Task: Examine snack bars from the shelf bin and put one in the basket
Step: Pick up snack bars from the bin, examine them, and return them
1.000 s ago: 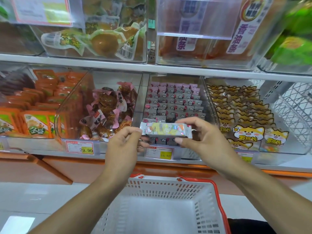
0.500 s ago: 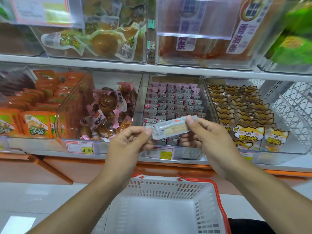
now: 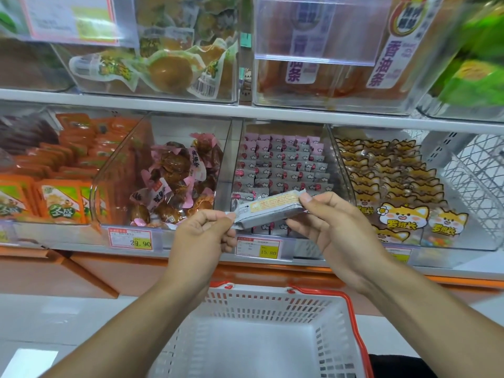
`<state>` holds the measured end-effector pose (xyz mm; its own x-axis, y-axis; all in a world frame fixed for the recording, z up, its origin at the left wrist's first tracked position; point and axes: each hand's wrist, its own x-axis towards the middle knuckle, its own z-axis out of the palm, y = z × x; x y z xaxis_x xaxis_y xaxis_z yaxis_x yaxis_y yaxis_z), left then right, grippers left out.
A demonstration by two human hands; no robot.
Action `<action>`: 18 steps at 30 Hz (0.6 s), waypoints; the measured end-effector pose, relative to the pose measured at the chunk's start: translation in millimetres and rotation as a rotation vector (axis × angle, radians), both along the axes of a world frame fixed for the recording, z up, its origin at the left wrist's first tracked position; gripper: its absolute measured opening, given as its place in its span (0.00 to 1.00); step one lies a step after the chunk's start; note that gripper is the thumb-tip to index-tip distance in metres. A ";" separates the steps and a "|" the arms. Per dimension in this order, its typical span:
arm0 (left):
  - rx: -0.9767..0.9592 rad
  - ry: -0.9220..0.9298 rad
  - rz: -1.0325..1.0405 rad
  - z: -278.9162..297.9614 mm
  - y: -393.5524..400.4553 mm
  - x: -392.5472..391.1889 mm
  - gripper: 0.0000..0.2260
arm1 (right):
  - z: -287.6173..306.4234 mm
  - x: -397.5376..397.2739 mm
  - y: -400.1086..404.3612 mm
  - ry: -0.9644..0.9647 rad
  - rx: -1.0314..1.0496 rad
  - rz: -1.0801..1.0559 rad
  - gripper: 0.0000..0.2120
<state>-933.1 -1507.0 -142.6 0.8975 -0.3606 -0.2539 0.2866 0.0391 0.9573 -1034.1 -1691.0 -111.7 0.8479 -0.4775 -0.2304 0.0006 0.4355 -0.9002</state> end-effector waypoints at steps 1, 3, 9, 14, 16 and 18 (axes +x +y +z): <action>0.006 0.002 -0.007 0.2 0.1 -0.1 0.05 | 1.3 -0.7 -0.4 -0.021 -0.051 0.043 0.11; 0.010 0.016 -0.020 0.6 0.2 -0.6 0.04 | 2.6 -2.2 -1.9 -0.039 -0.177 0.147 0.22; 0.039 0.039 -0.048 1.7 -1.7 -2.0 0.08 | 1.0 -4.6 -9.5 -0.109 -0.473 0.327 0.31; 0.050 -0.002 -0.095 2.7 -4.9 -5.5 0.07 | 6.9 -0.5 -14.8 -0.158 -0.528 0.219 0.22; 0.099 -0.137 -0.102 1.7 -6.3 -9.9 0.06 | 9.7 4.5 -17.2 -0.137 -0.550 0.080 0.16; 0.201 -0.373 -0.121 -0.4 -6.7 -15.9 0.07 | 11.2 8.7 -20.6 -0.081 -0.591 -0.097 0.15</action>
